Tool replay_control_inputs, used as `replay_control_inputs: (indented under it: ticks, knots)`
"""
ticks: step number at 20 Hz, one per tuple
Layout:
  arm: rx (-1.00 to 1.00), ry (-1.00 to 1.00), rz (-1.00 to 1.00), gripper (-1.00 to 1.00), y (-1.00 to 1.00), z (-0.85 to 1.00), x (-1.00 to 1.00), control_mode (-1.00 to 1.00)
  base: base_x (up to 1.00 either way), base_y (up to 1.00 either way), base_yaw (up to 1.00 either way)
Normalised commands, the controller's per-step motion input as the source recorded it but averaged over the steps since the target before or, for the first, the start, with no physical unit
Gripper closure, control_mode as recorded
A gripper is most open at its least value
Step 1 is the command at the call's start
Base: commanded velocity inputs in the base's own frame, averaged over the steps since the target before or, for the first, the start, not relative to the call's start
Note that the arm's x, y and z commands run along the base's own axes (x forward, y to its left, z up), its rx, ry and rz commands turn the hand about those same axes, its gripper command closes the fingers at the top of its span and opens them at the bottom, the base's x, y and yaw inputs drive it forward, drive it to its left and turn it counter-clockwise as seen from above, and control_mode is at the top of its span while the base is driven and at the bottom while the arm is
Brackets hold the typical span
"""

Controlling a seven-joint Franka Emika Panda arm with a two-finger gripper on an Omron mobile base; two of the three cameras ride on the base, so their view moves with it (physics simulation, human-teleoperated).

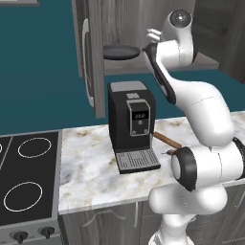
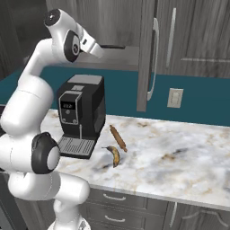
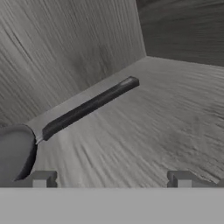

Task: Pick the pan from the cabinet and place it on the stove. Then turn on the stove burner for the pan.

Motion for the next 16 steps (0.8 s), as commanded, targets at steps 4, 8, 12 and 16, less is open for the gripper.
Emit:
replay_control_inputs:
  ticks: [4,8,12,16]
  knots:
    - [0.06,0.01,-0.04,-1.00,-0.01,-0.03,0.42,-1.00,0.00,0.00,0.00]
    - [0.04,0.00,-0.01,-1.00,-0.02,-0.13,0.42,-1.00,0.00,0.00,0.00]
    - [0.03,0.00,0.00,-1.00,0.00,-0.16,0.44,-1.00,0.00,0.00,0.00]
    - [0.03,0.00,0.00,-1.00,0.00,-0.13,0.44,-1.00,0.00,0.00,0.00]
